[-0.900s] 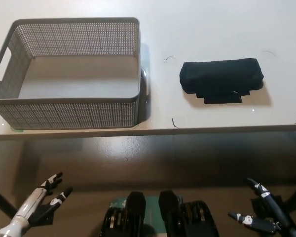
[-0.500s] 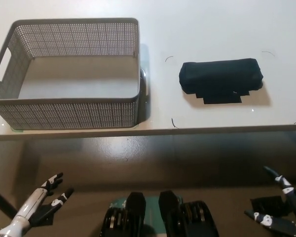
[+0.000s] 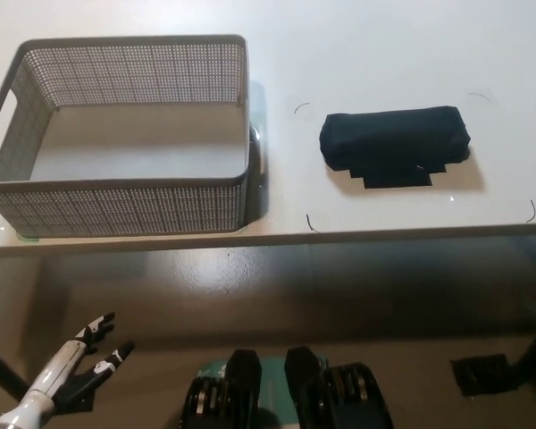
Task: Use the right hand to pick up the pencil case on the right hand side and put it into a grey container on the left side
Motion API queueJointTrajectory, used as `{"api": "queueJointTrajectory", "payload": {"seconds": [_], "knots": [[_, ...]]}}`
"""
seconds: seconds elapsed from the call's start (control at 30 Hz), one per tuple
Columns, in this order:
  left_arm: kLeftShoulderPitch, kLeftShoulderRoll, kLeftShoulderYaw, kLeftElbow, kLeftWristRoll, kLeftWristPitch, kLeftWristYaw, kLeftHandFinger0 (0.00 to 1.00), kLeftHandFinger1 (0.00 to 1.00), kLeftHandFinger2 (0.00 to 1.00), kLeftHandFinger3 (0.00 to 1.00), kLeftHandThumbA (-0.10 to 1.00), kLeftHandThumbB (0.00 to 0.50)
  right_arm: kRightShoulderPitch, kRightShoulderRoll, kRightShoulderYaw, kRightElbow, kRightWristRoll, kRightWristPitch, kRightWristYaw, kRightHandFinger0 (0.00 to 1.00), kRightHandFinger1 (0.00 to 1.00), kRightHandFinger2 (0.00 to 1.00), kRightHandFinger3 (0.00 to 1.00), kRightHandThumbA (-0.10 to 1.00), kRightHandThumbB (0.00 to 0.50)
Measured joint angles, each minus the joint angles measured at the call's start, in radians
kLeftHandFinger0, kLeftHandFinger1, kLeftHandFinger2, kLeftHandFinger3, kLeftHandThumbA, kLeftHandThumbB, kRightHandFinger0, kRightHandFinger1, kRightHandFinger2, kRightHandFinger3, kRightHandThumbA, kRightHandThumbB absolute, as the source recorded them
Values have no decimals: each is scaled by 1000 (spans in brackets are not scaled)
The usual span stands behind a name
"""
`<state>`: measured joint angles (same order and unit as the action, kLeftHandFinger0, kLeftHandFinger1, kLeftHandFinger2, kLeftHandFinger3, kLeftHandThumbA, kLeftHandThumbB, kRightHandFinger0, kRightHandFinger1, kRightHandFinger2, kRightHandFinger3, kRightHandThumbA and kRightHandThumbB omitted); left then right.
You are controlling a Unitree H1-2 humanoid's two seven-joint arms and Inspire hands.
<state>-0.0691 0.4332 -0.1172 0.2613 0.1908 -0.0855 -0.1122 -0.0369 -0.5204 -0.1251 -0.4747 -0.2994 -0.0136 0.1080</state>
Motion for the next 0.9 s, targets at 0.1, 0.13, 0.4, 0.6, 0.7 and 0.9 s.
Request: {"api": "queueJointTrajectory", "payload": {"seconds": [0.1,0.13,0.4,0.6,0.7,0.9], "knots": [[0,0,0,0,0,0,0,1000,1000,1000,1000,829,213,-113,-37,0,-15,0,44,23,1000,1000,1000,1000,892,500],[1,-1,0,0,0,0,0,1000,1000,1000,1000,842,222,-147,-42,2,-14,0,55,32,1000,1000,1000,1000,890,500],[6,-2,-3,0,3,-1,0,1000,1000,1000,1000,808,200,-420,-55,73,87,-4,132,98,1000,1000,1000,1000,893,500],[12,-4,-4,0,6,-1,0,1000,1000,1000,1000,807,197,-587,-59,174,231,-41,155,144,1000,1000,1000,1000,753,500],[15,-5,-4,1,6,-1,0,1000,1000,1000,1000,853,217,-667,-59,236,320,-63,155,169,1000,1000,1000,1000,783,500],[17,-15,-6,12,8,-1,0,1000,1000,1000,1000,1000,291,-819,-44,376,544,-115,154,217,1000,1000,1000,1000,897,500]]}}
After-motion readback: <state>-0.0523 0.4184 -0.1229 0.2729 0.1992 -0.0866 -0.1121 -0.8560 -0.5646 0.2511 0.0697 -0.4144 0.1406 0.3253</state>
